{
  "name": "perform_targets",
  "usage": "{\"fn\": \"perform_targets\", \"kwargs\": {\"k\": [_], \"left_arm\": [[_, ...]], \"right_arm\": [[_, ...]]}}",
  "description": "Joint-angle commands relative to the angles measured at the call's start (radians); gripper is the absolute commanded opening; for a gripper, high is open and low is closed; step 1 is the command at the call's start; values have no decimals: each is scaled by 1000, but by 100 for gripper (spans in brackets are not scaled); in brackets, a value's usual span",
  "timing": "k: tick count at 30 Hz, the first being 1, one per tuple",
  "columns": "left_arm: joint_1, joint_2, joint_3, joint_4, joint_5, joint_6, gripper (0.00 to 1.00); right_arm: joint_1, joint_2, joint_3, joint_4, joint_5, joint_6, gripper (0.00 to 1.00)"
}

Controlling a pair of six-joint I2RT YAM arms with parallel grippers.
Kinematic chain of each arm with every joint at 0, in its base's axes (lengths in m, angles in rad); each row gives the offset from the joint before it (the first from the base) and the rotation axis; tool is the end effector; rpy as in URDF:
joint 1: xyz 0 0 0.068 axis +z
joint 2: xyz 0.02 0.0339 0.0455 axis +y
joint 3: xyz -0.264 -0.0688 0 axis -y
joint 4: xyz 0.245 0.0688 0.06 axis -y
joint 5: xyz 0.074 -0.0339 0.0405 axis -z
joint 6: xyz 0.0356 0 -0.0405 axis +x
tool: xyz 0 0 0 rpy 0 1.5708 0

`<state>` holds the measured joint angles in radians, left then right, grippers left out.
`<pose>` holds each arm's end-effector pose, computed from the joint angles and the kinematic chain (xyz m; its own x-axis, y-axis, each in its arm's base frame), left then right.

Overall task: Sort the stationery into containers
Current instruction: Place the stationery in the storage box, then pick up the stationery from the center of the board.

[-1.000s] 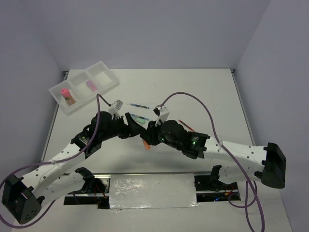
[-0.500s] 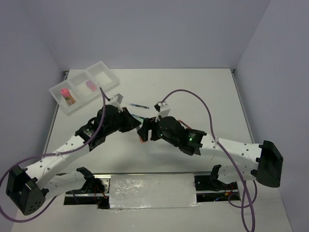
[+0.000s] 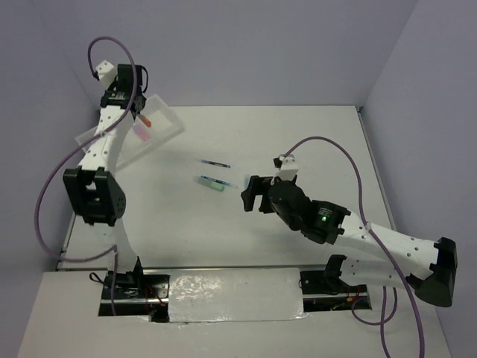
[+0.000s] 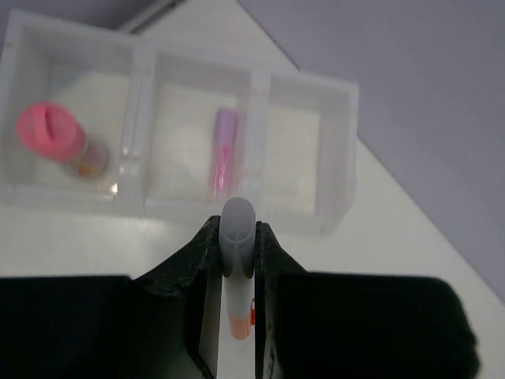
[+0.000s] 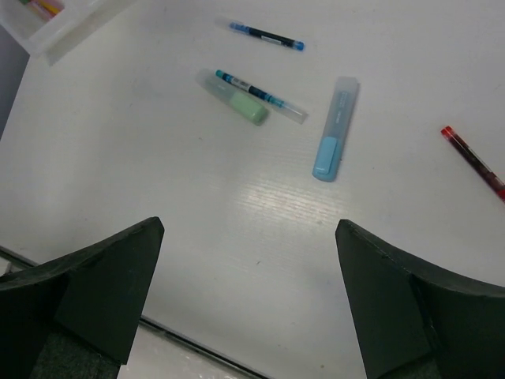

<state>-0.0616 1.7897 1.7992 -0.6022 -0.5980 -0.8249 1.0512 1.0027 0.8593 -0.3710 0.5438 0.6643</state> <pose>0.4080 -0.0051 0.3758 -0.0734 -0.6036 -0.7939 -0.6913 0.6046 -0.3958 0.1252 0.1818 0.3090 -0.5124 0.1667 -0.8424 -0.2581 0.9057 0.3363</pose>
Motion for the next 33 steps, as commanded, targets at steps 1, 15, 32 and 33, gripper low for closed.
{"fn": "perform_targets", "kwargs": {"k": [1, 15, 32, 33], "left_arm": [[66, 221, 274, -104, -91, 114, 6], [143, 422, 345, 91, -132, 227, 83], [114, -340, -221, 207, 659, 110, 99], [100, -404, -295, 228, 664, 110, 99]], "right_arm": [[7, -48, -42, -39, 9, 1, 98], [3, -20, -42, 26, -57, -83, 99], [-223, 727, 257, -20, -203, -69, 88], [-227, 741, 271, -20, -203, -69, 87]]}}
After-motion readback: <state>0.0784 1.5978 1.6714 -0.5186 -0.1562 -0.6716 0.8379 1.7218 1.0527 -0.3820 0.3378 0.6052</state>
